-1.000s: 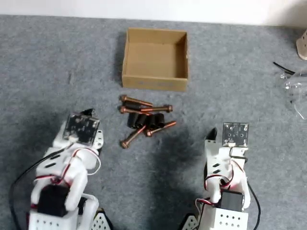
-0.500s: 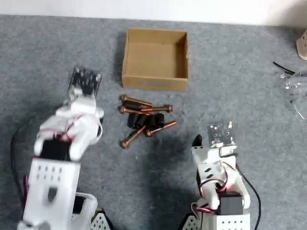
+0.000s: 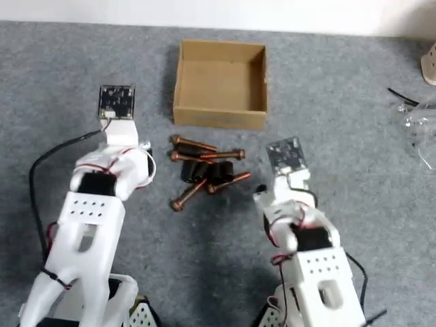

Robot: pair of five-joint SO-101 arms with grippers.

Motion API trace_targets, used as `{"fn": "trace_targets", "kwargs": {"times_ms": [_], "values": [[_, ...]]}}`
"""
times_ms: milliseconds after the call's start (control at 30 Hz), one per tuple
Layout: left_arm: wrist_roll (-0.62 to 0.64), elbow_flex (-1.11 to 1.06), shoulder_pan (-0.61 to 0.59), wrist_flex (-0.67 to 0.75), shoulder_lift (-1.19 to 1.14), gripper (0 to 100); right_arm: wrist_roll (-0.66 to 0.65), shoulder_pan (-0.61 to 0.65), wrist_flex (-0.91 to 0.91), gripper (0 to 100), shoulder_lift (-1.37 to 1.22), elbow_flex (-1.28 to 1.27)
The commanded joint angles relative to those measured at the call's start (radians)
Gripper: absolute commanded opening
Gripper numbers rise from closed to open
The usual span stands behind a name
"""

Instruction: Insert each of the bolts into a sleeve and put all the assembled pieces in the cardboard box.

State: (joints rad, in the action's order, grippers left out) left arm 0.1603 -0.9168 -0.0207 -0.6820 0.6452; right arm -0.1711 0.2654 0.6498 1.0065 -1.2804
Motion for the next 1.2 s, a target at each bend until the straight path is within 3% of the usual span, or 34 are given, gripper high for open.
{"fn": "trace_targets", "kwargs": {"times_ms": [0,233,567,1167], "values": [[0.015,-0.077,-0.013,0.169,-0.002,1,0.009,0.054,-0.073,22.8,-0.114,0.108],[-0.052,-0.226,-0.012,0.371,-0.01,1,0.009,0.13,-0.142,22.8,-0.286,0.191],[-0.055,-0.231,-0.013,0.376,-0.01,1,0.0,0.206,-0.145,22.8,-0.495,0.389],[-0.058,-0.234,-0.012,0.425,-0.012,1,-0.318,0.245,-0.142,22.8,-0.858,0.707]]}}
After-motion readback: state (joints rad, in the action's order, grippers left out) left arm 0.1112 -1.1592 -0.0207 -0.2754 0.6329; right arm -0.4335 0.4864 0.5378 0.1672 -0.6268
